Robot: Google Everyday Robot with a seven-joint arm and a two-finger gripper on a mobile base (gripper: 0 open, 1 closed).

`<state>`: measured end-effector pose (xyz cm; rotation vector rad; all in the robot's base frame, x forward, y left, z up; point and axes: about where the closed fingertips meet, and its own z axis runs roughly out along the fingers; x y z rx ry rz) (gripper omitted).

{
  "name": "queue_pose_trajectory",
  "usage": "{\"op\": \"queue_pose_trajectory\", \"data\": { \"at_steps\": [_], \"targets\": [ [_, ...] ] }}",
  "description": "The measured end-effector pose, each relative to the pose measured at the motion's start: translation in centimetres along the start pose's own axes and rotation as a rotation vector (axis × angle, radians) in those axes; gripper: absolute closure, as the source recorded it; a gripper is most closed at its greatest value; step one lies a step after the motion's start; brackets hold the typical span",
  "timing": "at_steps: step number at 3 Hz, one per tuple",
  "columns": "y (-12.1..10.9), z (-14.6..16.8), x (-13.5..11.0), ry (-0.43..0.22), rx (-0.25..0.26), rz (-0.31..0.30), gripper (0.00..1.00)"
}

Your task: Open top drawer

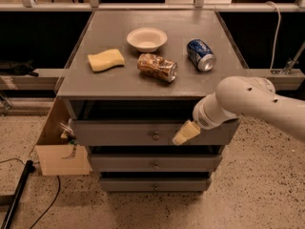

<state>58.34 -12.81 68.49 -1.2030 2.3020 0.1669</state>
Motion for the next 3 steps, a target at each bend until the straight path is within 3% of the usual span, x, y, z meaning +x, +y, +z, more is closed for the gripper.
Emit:
{"op": "queue_pose_trajectory", "data": {
  "at_steps": [3],
  "targets": [
    [0.46,-0.48,0.98,0.002,0.015,0.019,0.0]
  ]
}}
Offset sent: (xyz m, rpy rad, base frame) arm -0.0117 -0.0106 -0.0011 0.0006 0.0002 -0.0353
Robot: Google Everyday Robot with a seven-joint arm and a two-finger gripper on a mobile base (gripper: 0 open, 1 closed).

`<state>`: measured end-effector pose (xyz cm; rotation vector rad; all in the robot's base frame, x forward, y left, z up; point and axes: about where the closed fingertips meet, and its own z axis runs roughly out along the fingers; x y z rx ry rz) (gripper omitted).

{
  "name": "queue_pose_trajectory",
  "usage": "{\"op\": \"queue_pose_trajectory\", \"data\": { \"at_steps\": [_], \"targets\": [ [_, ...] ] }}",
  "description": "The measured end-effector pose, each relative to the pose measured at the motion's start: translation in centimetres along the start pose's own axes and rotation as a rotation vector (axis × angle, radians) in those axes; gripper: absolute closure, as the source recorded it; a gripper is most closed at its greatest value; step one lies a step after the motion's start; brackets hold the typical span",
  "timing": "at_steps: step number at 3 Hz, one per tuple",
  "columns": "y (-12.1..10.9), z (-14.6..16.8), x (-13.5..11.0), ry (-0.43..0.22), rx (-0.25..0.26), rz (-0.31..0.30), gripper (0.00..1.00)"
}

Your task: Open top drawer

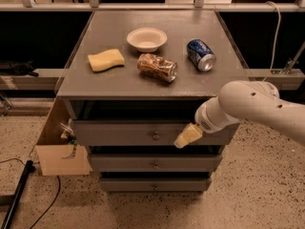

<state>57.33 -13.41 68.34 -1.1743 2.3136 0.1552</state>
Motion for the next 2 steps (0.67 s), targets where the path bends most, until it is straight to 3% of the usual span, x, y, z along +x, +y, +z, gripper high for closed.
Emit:
{"op": "queue_pose_trajectory", "data": {
  "at_steps": [2],
  "targets": [
    [-0.41,1.25,-0.82,0.001,-0.021,-0.005,0.0]
  ]
}}
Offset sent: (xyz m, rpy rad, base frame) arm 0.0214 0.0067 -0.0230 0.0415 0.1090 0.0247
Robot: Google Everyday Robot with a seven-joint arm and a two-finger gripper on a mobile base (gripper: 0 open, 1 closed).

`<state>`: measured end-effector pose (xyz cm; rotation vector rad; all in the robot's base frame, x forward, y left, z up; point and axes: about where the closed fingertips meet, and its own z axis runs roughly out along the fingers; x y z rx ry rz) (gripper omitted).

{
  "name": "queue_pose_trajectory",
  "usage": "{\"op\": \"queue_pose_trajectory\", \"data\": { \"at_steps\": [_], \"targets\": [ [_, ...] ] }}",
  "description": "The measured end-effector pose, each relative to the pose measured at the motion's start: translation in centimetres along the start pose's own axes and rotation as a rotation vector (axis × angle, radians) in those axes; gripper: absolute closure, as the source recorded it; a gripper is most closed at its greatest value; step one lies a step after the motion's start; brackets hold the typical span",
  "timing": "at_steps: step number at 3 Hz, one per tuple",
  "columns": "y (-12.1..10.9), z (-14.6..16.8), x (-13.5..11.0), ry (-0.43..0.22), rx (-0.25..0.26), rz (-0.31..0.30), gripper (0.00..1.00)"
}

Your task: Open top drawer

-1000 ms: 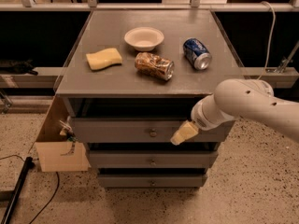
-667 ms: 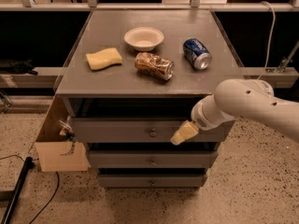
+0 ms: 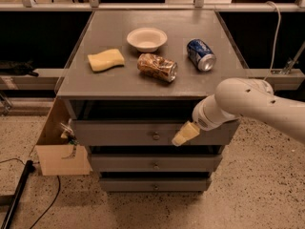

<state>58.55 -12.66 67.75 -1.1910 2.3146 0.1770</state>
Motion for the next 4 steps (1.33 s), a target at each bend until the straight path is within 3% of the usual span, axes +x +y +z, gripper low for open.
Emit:
{"op": "queue_pose_trajectory", "data": {
  "at_steps": [1,2,3,4],
  "targets": [
    [2.71,3.36,2.33,0.086,-0.04,-0.004,0.0],
    [2.71,3.36,2.33,0.086,-0.04,-0.004,0.0],
    [2.72,3.36,2.33,0.086,-0.04,-0.004,0.18],
    [2.72,3.36,2.33,0.086,-0.04,-0.004,0.48]
  ]
}}
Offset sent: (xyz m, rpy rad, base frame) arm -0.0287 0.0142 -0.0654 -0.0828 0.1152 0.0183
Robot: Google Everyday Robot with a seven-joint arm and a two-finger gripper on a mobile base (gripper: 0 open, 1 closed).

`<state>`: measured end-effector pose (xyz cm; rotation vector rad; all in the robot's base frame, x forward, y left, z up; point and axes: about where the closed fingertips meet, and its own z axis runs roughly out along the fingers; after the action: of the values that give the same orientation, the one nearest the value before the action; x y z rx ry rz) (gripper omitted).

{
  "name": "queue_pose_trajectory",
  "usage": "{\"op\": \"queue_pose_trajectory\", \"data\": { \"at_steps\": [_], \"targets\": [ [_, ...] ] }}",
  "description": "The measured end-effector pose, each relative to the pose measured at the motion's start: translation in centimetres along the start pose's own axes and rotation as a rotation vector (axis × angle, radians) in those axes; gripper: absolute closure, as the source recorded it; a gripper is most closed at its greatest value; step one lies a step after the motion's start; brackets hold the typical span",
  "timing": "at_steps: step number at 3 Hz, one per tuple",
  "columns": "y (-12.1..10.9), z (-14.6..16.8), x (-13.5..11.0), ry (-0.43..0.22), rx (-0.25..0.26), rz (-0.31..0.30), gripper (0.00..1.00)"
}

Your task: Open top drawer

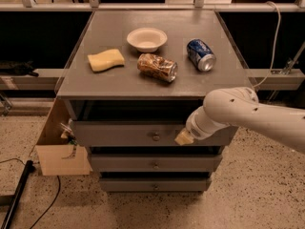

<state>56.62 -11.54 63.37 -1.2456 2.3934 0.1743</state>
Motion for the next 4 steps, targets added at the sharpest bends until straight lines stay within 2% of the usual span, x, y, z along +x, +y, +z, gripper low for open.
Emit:
{"op": "queue_pose_trajectory", "data": {
  "at_steps": [2,3,4],
  "targets": [
    [0.0,0.0,0.0,0.0,0.0,0.0,0.94],
    [0.0,0.0,0.0,0.0,0.0,0.0,1.0],
    [-0.13,-0.35,-0.21,0.0,0.0,0.0,1.0]
  ]
}}
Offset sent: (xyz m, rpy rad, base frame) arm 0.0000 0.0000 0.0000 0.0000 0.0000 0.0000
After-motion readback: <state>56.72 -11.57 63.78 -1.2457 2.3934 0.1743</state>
